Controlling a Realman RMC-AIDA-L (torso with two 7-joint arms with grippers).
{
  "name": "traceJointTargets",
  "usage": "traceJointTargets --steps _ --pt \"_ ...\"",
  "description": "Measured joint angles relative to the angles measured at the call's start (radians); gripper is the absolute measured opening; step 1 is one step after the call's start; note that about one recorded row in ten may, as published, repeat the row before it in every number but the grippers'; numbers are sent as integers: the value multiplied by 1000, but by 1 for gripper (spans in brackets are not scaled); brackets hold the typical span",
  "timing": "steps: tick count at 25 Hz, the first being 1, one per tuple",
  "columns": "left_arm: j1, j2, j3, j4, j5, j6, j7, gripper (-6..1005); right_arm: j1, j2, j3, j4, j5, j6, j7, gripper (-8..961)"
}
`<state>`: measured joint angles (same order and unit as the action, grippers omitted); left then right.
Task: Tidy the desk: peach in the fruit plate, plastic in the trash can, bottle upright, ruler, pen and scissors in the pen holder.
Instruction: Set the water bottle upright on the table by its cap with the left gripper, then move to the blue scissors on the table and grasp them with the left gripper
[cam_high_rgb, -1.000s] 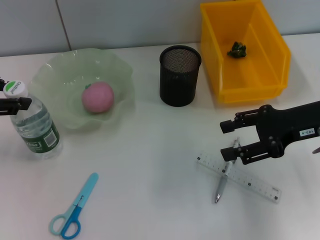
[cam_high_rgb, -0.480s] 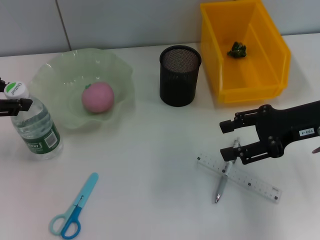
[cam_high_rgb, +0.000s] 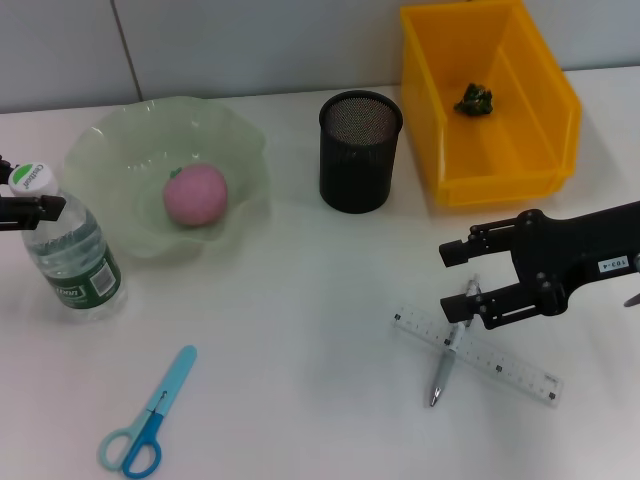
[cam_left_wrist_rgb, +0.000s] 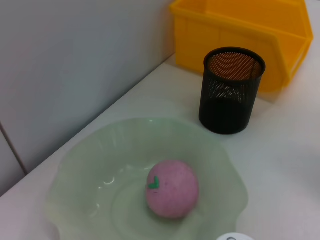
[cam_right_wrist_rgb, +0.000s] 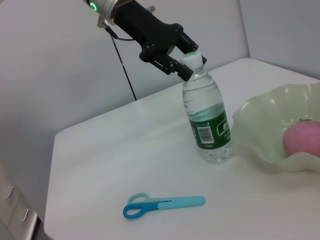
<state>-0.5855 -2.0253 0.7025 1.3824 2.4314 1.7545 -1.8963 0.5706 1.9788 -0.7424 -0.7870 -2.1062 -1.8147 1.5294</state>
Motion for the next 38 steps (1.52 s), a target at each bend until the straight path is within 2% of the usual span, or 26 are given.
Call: traceJointTargets --steps 5,8,14,27,29,30,34,35,36,38 --pt "-2 1 -4 0 0 0 -13 459 0 -1 0 0 0 0 0 762" --pt "-3 1 -4 0 0 0 -14 648 0 -1 0 0 0 0 0 762" --pt "-3 1 -8 0 -8 7 -16 843 0 -2 0 0 0 0 0 762" --pt "-2 2 -8 0 -10 8 -17 871 6 -2 0 0 0 0 1 761" --pt "16 14 -59 9 -110 17 7 871 6 -2 0 0 0 0 1 761" --pt "16 14 -59 9 -110 17 7 871 6 -2 0 0 0 0 2 761" --pt "49 54 -107 -32 -334 62 17 871 6 -2 2 0 0 2 2 761" --pt "49 54 -107 -32 -334 62 17 871 6 -2 2 0 0 2 2 761" --pt "65 76 -110 -90 -485 97 23 870 6 -2 2 0 0 3 2 762" --pt "71 85 -103 -157 -600 132 40 870 6 -2 2 0 0 3 2 762"
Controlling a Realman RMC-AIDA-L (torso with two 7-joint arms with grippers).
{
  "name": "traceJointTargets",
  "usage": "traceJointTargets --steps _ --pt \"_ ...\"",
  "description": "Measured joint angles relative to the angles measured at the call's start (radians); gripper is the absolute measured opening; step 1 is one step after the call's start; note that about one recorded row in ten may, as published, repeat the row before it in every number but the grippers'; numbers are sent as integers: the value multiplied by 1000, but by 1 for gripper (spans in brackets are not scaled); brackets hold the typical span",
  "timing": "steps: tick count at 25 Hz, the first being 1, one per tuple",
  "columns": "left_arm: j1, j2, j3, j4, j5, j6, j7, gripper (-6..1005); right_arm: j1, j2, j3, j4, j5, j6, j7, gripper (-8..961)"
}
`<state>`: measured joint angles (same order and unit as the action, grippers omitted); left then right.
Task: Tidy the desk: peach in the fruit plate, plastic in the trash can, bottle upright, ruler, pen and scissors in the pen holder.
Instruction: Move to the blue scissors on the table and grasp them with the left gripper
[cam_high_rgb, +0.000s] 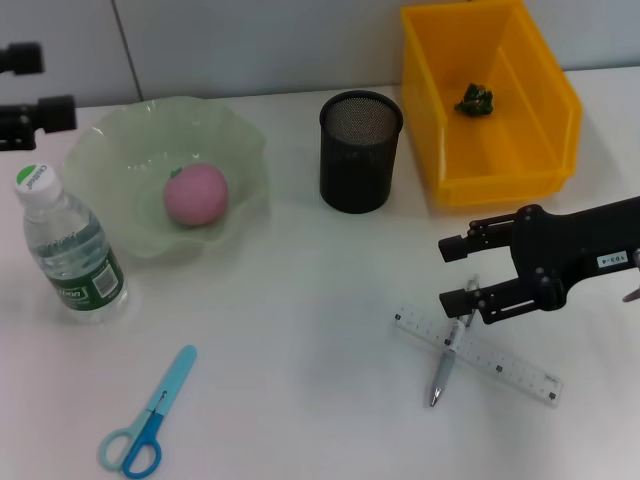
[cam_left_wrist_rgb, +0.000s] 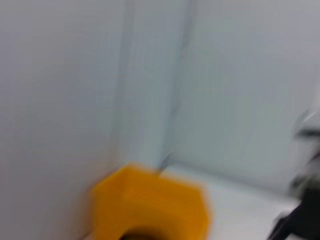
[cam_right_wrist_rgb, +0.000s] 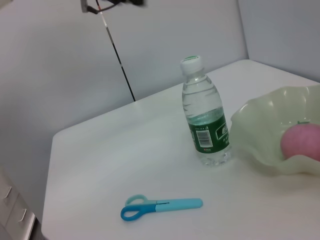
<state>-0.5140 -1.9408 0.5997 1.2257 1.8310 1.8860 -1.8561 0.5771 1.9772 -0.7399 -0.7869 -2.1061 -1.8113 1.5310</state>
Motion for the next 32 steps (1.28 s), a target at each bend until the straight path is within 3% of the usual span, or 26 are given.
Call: traceJointTargets --steps 3,4,7,8,10,15,19,25,32 --pt "0 -5 2 -32 -40 16 18 870 1 -1 5 -2 0 -2 0 762" --pt "-8 -38 13 -84 -67 32 63 870 1 -2 6 -3 1 -3 0 762" --pt "-14 -79 49 -105 -65 24 104 870 1 -9 7 -4 6 -5 3 761" --pt "-17 -108 92 -113 -64 17 137 870 1 -11 7 -4 6 -5 6 761" --pt "-18 -123 151 -127 -67 8 162 870 3 -13 7 -6 7 -6 10 761" --pt "-24 -129 335 -220 -101 -52 218 871 4 -19 8 -6 8 -15 12 761" --pt "-25 -131 432 -316 -113 -132 298 871 8 -23 8 -1 8 -17 15 762" --pt "-24 -133 500 -443 -126 -202 421 869 14 -23 2 -4 6 -23 41 762" --pt "-14 -131 514 -495 -133 -216 467 868 15 -26 0 -6 -2 -38 64 762"
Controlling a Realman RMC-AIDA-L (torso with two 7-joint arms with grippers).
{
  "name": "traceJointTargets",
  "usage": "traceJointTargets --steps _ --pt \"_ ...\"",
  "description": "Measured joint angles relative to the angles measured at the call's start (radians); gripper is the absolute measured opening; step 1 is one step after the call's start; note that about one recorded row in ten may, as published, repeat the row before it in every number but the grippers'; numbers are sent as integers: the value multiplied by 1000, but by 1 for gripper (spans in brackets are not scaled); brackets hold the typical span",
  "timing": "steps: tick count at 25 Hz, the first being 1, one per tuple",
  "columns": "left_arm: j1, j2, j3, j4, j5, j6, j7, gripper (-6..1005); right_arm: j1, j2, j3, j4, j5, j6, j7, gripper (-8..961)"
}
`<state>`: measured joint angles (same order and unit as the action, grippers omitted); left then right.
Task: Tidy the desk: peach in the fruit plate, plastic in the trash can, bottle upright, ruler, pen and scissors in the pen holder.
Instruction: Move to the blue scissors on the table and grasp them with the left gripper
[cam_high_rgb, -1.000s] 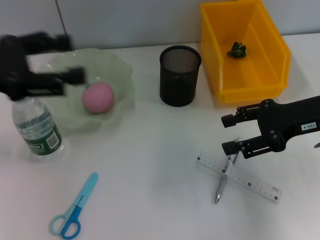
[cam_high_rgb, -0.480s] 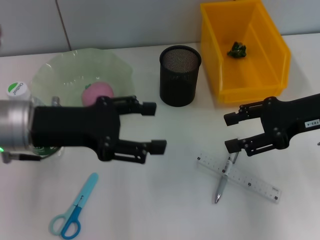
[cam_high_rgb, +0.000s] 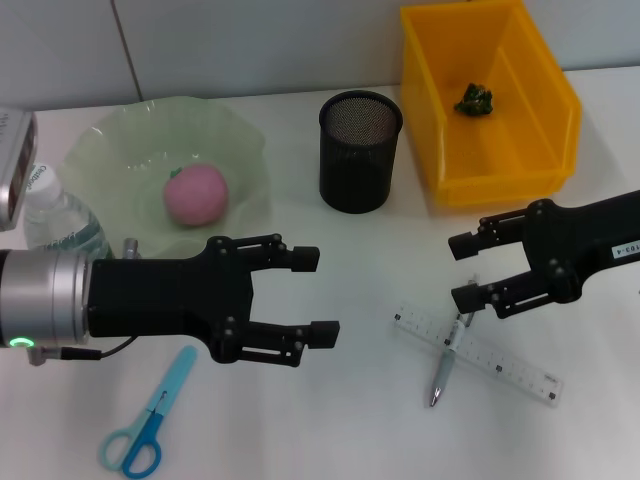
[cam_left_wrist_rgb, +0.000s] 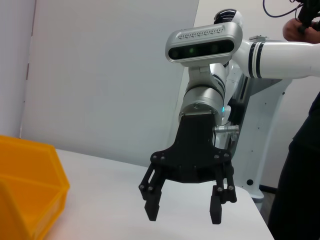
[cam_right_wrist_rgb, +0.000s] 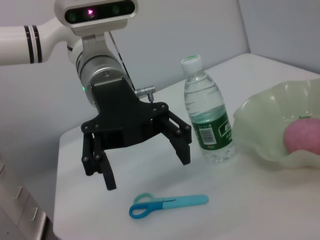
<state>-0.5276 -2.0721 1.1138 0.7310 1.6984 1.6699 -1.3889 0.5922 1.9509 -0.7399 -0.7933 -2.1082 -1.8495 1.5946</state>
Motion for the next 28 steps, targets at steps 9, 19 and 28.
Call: traceJointTargets --steps 9,19,28 --pt "-4 10 5 197 161 47 -221 868 -12 1 -1 5 -6 -17 -8 761" --pt "-45 10 120 762 513 239 -779 867 -2 1 -1 6 -26 -16 -10 761" --pt "-155 4 315 775 729 295 -1006 865 0 2 -3 0 -37 -18 -18 762"
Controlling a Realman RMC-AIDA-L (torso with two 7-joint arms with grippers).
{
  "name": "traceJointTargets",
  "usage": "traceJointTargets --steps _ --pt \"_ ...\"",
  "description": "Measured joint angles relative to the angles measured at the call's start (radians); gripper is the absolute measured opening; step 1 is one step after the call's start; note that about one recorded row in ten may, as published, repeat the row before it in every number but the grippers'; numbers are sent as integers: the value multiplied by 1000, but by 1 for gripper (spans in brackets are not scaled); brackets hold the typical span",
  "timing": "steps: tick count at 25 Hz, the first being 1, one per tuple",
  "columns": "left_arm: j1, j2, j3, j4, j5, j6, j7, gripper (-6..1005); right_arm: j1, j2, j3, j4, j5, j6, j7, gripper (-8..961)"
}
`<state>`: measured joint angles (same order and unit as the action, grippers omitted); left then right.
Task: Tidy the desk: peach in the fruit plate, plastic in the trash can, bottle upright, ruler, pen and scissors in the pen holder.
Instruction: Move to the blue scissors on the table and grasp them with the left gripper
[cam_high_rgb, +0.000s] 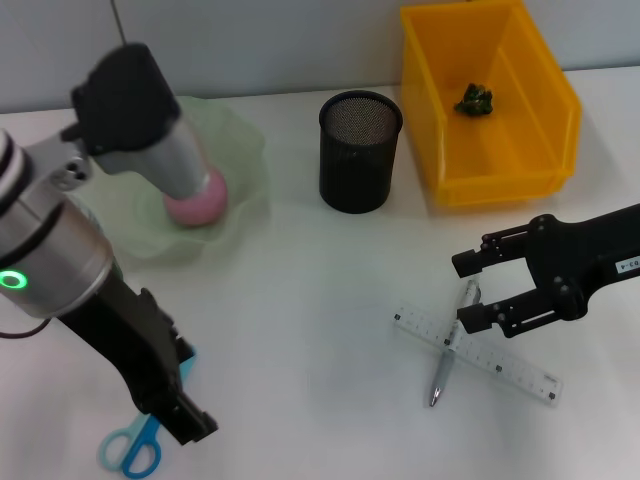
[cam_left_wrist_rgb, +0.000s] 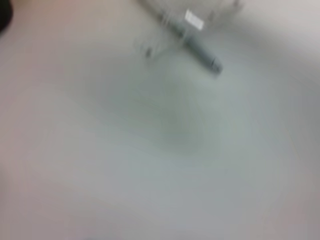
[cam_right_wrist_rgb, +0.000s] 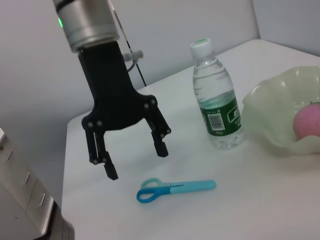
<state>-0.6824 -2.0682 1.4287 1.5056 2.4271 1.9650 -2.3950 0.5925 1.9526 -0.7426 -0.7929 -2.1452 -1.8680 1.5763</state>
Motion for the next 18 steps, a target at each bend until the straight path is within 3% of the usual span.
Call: traceJointTargets --steps 3,8,18 --pt "-45 -2 49 -77 66 -1 -59 864 0 0 -1 -2 -7 -1 -2 762" --pt "-99 -6 54 -182 105 -4 -118 863 0 1 -11 -11 -10 -1 -5 761" --pt "-145 -9 61 -208 119 -18 -300 863 3 2 -18 -25 -12 5 -42 762"
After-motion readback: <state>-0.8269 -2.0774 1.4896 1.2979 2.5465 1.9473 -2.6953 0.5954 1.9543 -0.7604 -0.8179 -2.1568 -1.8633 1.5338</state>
